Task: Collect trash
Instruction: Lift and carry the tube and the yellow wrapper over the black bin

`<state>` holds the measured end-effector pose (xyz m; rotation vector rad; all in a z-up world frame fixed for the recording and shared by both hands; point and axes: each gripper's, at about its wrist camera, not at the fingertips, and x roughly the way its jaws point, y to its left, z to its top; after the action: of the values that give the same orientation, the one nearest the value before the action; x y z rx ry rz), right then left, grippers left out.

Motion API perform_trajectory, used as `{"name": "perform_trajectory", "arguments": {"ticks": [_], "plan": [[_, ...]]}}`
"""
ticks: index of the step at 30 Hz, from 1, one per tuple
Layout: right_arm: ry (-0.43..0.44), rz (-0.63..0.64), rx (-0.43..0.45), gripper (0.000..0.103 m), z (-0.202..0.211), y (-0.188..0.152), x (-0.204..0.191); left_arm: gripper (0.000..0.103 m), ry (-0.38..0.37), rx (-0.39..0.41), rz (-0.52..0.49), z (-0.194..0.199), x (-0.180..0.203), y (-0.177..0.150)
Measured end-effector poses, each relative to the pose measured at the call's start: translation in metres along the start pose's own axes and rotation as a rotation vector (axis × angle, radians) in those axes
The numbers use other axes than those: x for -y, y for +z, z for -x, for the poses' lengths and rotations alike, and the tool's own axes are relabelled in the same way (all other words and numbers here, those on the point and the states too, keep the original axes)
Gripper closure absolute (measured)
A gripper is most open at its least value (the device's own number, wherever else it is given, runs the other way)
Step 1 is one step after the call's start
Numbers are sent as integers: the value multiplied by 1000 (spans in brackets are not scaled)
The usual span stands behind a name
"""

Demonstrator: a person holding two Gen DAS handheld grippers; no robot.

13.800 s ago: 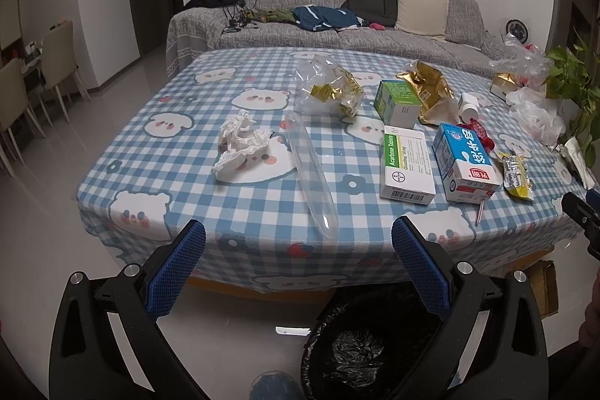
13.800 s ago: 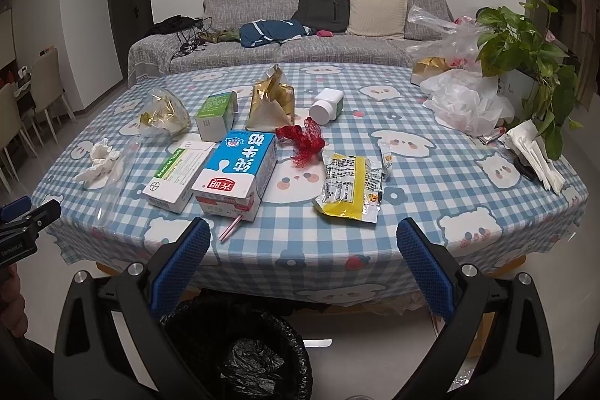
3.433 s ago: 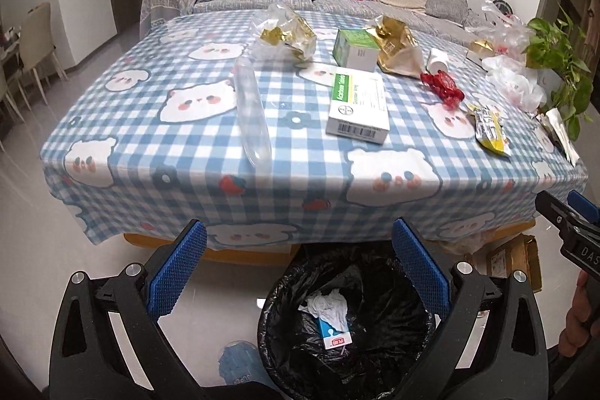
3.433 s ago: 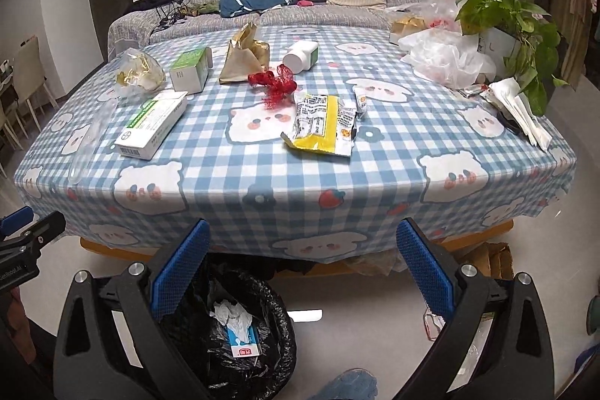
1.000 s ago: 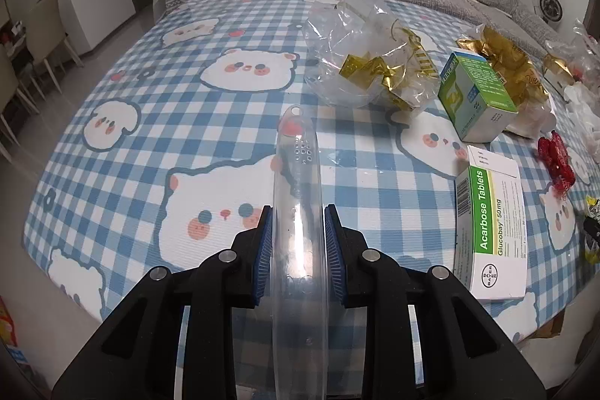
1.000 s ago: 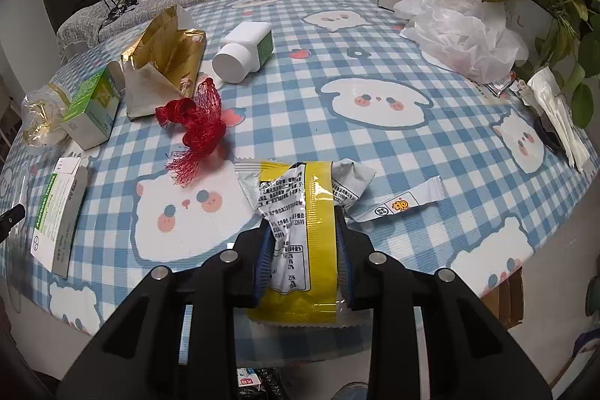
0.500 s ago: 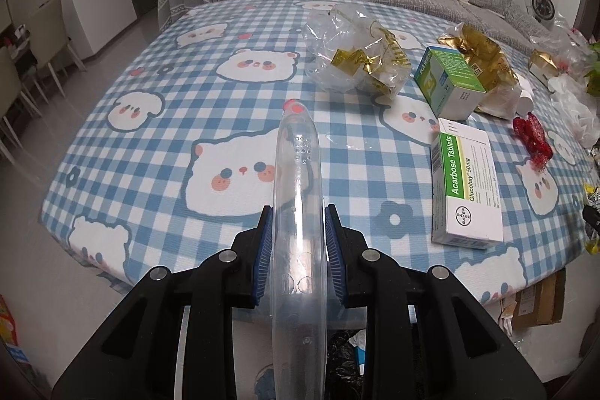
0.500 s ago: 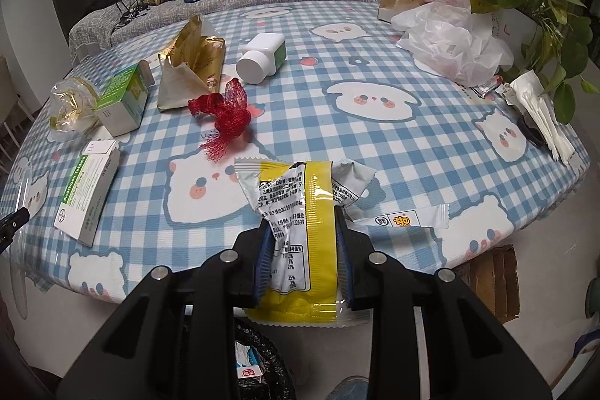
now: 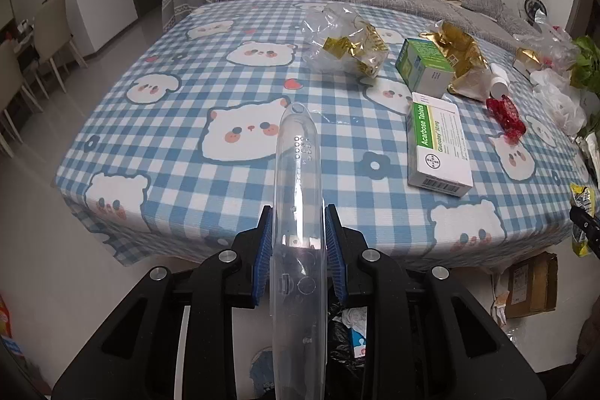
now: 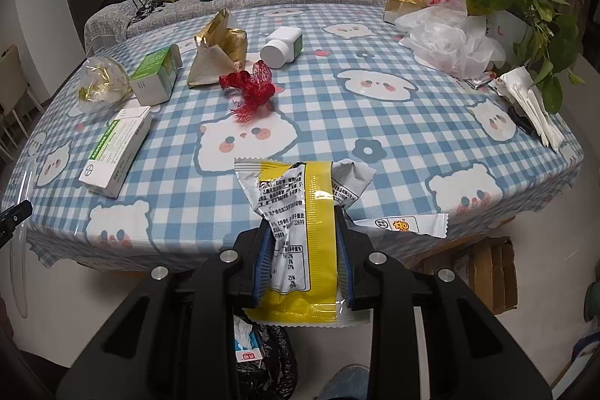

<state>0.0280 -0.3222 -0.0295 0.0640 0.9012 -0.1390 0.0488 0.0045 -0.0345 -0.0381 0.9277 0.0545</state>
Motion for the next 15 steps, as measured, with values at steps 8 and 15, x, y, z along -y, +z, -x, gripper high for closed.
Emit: {"name": "perform_trajectory", "arguments": {"ticks": [8,15], "plan": [[5,29,25,75,19,-21,-12,77,-23,5,8,20,9,-31],[17,51,39,75,33,-39,-20,77,-40,9,-4,35,18,-62]]}}
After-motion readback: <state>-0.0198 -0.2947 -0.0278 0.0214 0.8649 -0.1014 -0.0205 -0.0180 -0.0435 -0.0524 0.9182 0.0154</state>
